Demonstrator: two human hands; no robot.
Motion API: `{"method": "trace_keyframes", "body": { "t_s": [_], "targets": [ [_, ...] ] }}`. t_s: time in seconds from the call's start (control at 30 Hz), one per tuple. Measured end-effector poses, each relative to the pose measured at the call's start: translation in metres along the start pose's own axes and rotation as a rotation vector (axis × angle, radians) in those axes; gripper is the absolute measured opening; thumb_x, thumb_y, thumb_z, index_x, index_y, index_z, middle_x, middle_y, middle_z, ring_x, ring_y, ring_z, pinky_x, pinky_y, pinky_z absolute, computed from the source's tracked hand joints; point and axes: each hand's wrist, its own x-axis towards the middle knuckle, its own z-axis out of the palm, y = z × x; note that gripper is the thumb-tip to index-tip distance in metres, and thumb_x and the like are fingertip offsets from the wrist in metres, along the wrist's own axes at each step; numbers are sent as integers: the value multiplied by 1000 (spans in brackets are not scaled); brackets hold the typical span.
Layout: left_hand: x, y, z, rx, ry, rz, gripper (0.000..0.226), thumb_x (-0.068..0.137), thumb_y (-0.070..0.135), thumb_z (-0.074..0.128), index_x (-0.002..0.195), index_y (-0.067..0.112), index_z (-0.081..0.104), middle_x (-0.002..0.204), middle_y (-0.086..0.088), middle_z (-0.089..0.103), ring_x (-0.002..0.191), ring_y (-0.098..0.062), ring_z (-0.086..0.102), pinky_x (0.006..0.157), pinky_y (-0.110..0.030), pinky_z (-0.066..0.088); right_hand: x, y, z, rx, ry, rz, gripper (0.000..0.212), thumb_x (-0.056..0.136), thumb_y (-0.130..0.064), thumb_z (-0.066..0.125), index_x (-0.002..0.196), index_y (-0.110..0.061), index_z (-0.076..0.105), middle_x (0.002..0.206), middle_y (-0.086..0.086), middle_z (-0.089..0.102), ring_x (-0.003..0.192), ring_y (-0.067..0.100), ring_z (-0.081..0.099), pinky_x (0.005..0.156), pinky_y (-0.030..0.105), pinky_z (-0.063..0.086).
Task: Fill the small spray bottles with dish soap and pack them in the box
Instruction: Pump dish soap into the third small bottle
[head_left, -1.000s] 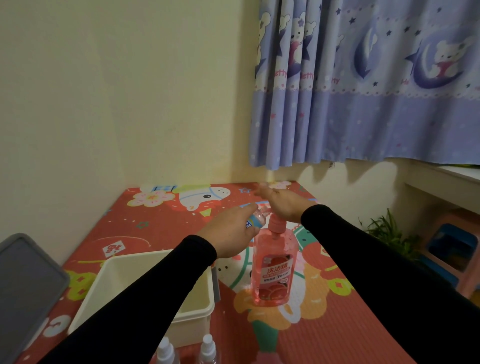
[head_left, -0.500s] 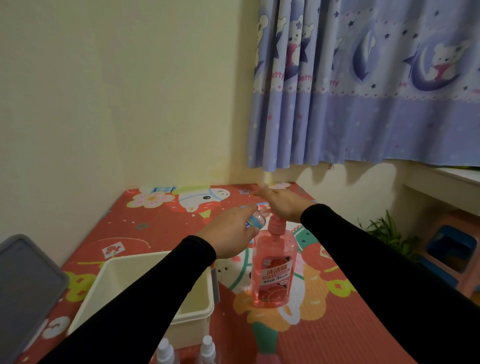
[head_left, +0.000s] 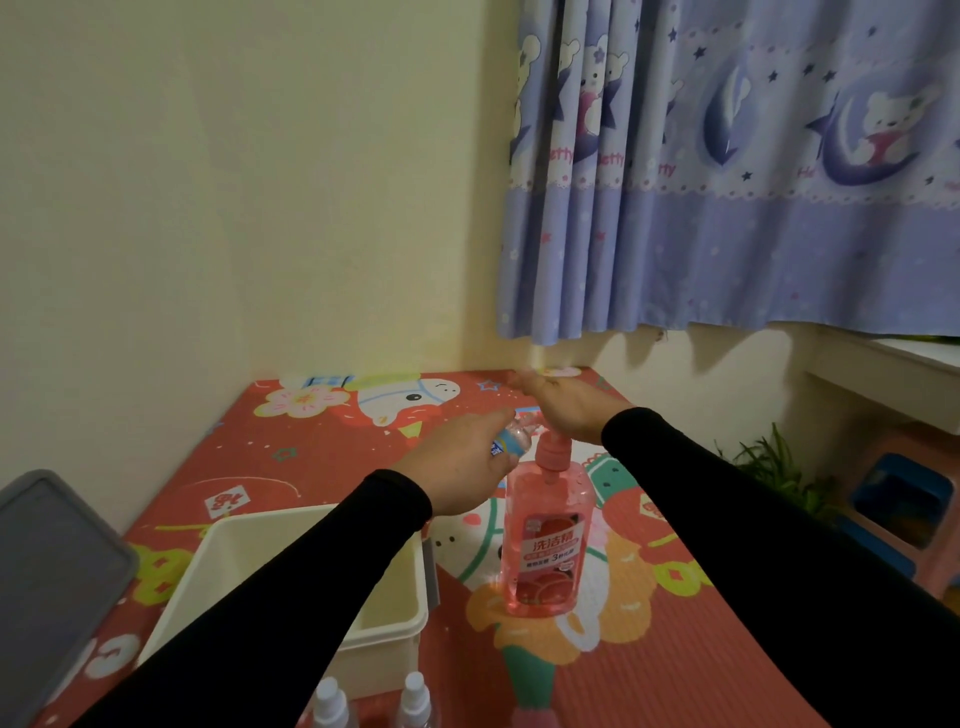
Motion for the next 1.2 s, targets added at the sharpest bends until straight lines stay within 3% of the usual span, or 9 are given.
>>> {"method": "trace_keyframes", "body": {
  "t_s": [0.17,0.5,0.73,1.0,1.2],
  "targets": [
    [-2,-2,9,15,-37,-14,58,101,35,44,153,21,20,155,-4,31,140,-22,33,107,-30,31,-5,3,10,73,-23,38,59,103,-46,13,142,-17,46,151,2,40,140,19,34,112,31,23],
    [1,0,-2,8,3,1,53,100,34,46,148,21,29,147,-5,42,130,-24,43,101,-33,37,-1,-4,-6,21,8,-2,60,102,-49,10,142,-22,46,150,1,42,140,18,35,112,31,23],
    [-1,-2,9,23,-28,-13,57,101,33,43,152,20,21,154,-6,33,137,-23,36,104,-29,32,-1,5,11,77,-23,34,58,102,-48,15,141,-18,47,151,1,41,140,18,36,115,34,23],
    [2,0,-2,14,12,14,53,99,33,47,148,20,31,144,-6,46,127,-24,46,96,-30,38,1,0,-6,79,-8,6,62,100,-53,10,142,-24,46,150,-1,42,138,16,38,116,33,24],
    [-1,-3,9,24,-20,-7,55,101,32,43,151,20,24,151,-6,37,134,-24,40,101,-30,35,-3,2,10,115,-17,24,59,103,-46,13,140,-16,48,149,2,43,139,18,37,112,32,24]
  ]
}}
